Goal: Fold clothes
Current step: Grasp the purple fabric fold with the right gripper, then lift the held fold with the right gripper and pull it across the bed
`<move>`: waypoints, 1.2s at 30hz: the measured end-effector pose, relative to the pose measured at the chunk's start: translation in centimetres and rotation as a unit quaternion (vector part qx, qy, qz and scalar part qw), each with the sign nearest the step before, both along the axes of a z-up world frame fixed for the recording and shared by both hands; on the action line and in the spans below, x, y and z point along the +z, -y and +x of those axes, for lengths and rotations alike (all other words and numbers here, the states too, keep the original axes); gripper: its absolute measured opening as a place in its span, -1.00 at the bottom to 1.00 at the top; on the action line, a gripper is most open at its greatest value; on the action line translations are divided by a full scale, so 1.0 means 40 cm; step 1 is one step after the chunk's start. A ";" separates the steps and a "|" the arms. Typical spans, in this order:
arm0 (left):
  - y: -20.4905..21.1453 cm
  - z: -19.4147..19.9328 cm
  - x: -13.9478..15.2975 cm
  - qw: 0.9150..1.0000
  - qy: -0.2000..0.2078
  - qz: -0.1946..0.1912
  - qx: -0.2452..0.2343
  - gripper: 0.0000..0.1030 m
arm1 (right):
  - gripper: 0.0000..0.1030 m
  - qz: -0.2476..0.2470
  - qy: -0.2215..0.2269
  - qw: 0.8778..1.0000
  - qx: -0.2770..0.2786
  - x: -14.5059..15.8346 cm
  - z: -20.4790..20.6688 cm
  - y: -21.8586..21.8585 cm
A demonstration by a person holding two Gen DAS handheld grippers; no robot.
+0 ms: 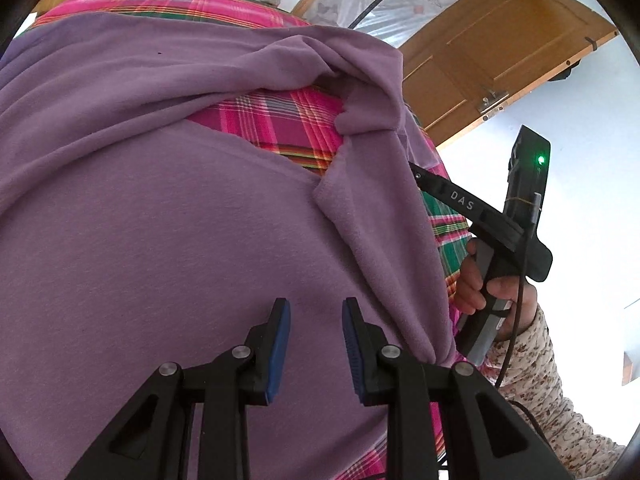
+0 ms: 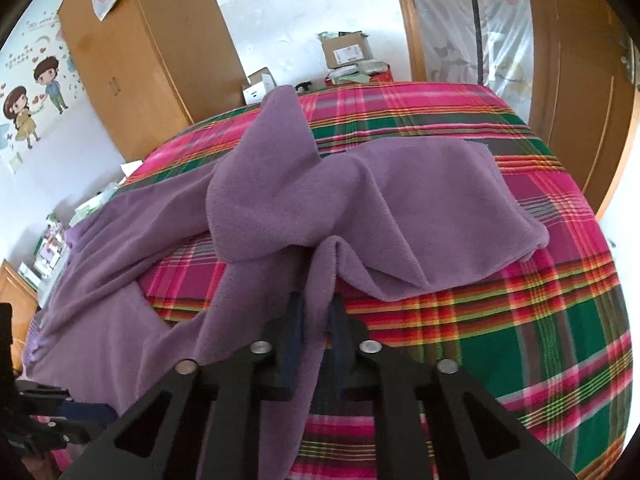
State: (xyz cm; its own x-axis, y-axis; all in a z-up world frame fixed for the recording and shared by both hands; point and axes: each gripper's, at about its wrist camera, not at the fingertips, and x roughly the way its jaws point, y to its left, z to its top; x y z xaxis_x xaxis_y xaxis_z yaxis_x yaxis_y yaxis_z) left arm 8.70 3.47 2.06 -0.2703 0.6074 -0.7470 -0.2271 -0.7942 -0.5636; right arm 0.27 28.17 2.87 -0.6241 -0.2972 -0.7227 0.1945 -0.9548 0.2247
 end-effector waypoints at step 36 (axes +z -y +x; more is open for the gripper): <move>-0.182 0.199 0.032 0.951 -0.151 -0.190 -0.190 -0.20 | -0.92 -0.038 -0.126 0.976 -0.176 0.126 0.329 -0.238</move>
